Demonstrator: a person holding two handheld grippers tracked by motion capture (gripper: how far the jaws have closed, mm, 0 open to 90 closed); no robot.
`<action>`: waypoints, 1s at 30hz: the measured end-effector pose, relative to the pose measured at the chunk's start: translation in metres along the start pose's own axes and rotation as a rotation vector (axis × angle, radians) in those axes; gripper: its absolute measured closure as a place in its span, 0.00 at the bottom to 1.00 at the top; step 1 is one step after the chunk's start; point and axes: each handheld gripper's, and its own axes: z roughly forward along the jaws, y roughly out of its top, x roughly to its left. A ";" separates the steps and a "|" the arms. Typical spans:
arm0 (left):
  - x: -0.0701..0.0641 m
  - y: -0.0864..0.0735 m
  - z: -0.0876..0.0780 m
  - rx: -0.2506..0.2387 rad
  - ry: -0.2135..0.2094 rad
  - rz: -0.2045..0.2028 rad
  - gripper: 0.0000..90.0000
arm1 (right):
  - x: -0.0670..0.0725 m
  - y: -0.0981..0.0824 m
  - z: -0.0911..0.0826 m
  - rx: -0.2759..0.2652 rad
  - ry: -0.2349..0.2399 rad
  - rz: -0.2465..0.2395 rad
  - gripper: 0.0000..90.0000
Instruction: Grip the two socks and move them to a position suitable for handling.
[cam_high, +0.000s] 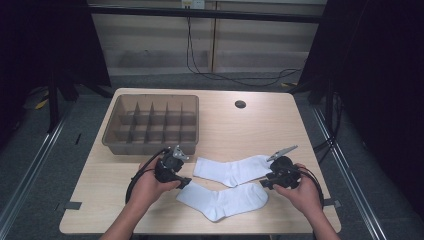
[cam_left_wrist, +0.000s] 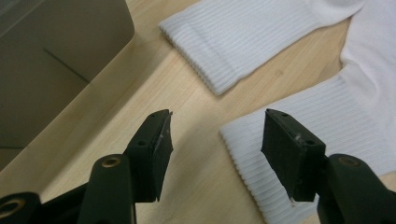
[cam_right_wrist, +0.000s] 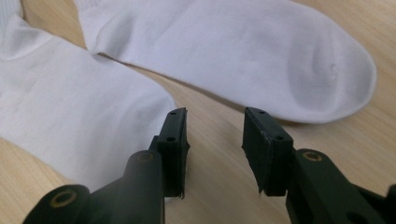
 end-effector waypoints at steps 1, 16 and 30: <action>0.000 0.000 0.000 -0.003 0.000 -0.001 0.48 | 0.001 -0.001 0.000 0.002 0.002 -0.004 0.68; -0.005 -0.010 0.004 0.045 -0.007 -0.040 0.55 | 0.007 -0.008 -0.001 0.009 0.033 0.002 0.76; -0.010 -0.011 0.012 0.104 -0.013 -0.060 0.71 | 0.014 -0.007 0.015 0.075 0.037 -0.024 0.97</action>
